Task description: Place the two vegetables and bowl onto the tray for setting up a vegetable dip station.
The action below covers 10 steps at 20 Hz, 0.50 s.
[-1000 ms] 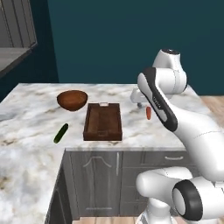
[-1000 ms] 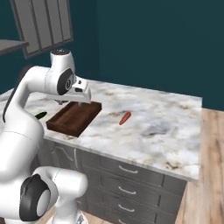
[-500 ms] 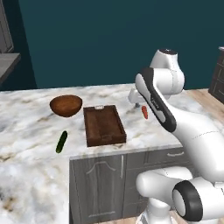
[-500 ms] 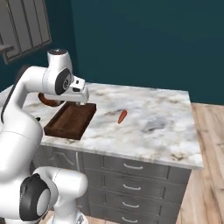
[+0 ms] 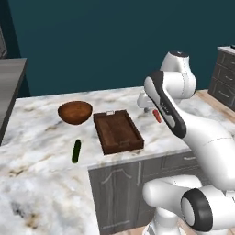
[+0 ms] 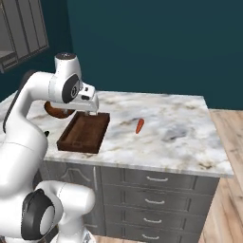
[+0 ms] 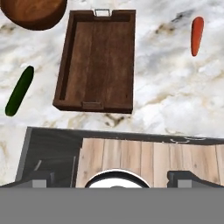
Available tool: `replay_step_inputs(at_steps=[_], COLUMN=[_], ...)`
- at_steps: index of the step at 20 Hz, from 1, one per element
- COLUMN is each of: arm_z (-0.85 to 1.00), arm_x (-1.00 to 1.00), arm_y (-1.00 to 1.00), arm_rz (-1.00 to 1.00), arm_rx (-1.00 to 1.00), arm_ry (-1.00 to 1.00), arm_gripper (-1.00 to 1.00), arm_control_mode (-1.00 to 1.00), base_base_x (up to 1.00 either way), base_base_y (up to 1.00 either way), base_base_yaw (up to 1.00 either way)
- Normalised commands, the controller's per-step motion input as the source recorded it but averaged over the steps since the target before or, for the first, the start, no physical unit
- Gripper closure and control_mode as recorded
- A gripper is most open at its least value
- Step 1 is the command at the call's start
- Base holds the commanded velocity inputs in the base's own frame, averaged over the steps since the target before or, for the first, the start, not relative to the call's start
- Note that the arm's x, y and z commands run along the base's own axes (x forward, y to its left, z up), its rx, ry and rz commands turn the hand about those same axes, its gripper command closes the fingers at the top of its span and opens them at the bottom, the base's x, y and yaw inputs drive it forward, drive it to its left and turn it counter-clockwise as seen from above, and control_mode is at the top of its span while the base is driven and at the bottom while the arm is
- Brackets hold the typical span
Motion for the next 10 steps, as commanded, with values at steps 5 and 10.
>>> replay_step_inputs(at_steps=[5,10], arm_z=[0.0,0.0], arm_x=[0.0,0.0], arm_y=[0.0,0.0], arm_rz=[0.0,0.0], arm_rx=[0.0,0.0], arm_ry=[0.0,0.0], arm_gripper=[-1.0,-1.0], arm_control_mode=[1.0,1.0], base_base_x=[0.12,0.11], base_base_y=[0.19,0.0], base_base_yaw=[-0.01,0.0])
